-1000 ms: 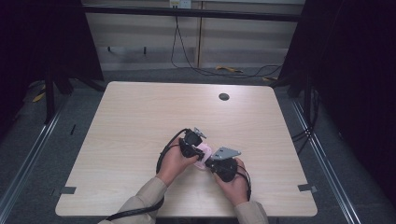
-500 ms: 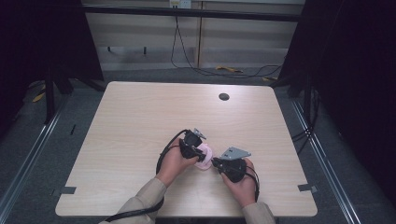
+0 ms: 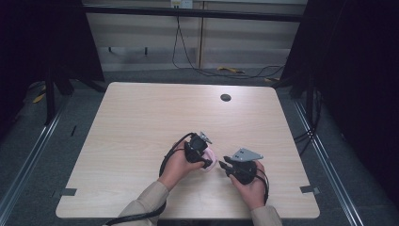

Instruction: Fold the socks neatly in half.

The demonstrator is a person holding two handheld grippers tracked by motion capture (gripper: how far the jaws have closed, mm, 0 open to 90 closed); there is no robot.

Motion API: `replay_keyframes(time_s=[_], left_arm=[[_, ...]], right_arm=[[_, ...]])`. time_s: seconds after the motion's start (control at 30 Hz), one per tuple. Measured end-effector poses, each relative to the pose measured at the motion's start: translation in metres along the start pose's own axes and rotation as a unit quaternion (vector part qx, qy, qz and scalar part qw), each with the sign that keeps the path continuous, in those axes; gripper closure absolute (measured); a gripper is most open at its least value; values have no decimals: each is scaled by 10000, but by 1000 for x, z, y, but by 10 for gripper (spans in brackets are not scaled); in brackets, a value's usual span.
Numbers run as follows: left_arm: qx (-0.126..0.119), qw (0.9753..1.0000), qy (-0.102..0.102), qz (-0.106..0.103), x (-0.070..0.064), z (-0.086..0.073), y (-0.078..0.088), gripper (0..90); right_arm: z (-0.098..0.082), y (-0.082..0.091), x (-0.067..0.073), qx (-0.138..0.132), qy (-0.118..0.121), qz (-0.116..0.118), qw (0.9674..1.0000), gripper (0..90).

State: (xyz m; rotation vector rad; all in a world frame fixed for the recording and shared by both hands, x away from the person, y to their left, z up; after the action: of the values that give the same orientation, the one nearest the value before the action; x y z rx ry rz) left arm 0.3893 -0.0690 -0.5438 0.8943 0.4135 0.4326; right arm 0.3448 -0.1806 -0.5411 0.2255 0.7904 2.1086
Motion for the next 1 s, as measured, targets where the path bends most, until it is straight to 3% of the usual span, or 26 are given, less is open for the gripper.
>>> replay_keyframes(time_s=[0.1,0.2,0.33,0.5,0.6,0.63,0.77,0.9,1.0], left_arm=[[0,9999,-3,-116,-4,0,1,386],[-58,9999,8,-135,-3,1,6,418],[-528,9985,137,17,7,13,22,449],[-750,9968,262,50,15,20,30,520],[-771,9965,324,27,17,21,30,512],[-829,9955,443,-69,17,23,30,520],[-862,9951,442,-207,16,24,33,520],[-825,9951,506,-218,18,21,34,553],[-682,9962,537,-8,26,14,26,601]], right_arm=[[0,-1,0,0,-12,4,10000,680],[0,0,-1,-20,-14,-28,10000,666],[1,0,-2,-41,-26,-29,10000,665],[1,-1,-1,-49,-23,-19,10000,666],[1,0,-2,-56,-26,-28,10000,666],[0,0,-2,-47,-49,-32,10000,664],[0,0,-2,-50,-32,-32,10000,662],[-1,-1,-2,-42,-44,-41,10000,655],[0,-1,-1,-41,-21,-45,10000,653]])
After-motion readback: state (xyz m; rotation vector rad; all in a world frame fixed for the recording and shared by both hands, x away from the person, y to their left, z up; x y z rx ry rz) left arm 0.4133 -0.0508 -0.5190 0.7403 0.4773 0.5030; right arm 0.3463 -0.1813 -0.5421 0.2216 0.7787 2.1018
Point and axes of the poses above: each handheld gripper's, and its own axes: y roughly backward along the jaws, z roughly out of its top, x roughly to its left, the point moved 8 cm from there along -y, roughly forward along the jaws, and after that the axes turned 4 degrees about y, right-handed, at the moved point
